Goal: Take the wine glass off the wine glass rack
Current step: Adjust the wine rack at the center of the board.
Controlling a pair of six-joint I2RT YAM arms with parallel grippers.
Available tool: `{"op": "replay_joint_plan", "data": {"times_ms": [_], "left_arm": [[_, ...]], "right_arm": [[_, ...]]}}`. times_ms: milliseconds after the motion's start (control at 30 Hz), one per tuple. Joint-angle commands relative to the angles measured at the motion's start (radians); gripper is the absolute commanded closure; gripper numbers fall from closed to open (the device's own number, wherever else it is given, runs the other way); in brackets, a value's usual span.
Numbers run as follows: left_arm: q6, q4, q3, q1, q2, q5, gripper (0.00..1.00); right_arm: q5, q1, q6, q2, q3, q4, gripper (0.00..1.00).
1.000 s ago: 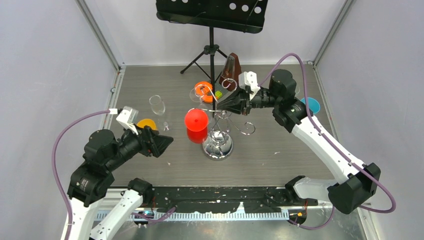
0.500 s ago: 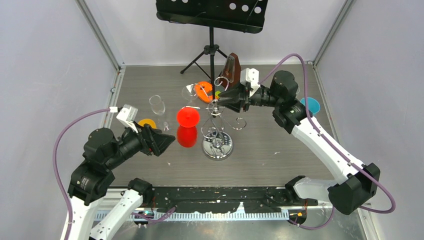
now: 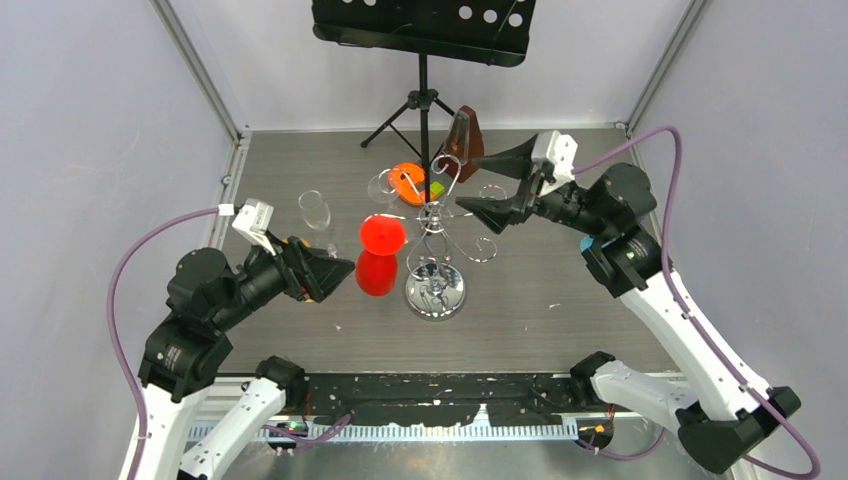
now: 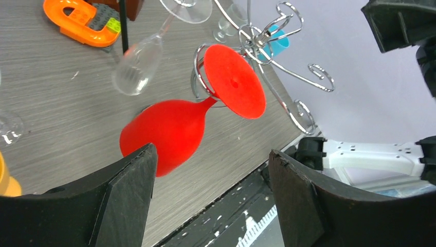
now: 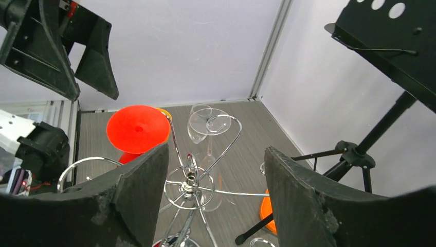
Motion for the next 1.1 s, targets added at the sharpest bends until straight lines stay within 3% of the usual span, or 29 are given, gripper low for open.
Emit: {"op": "replay_joint_plan", "data": {"times_ms": [0,467,833,1067], "left_arm": [[-0.056,0.119,0.01,-0.003,0.031,0.064,0.22],[-0.224,0.248,-0.028,-0.003,0.106,0.189,0.25],[-0.312,0.342,-0.068,-0.003,0.149,0.261,0.32],[-0.331,0.345,-0.06,-0.003,0.145,0.27,0.37]], "right_arm": [[0.087,-0.002,0.13,-0.069,-0.012,-0.045,0.24],[0.463,-0.002,0.407,-0.313,-0.17,-0.185,0.11],[0.404,-0.003,0.338,-0.335,-0.142,-0.321,0.05],[0.412,-0.002,0.308,-0.378,-0.202,-0.314,0.04]]}}
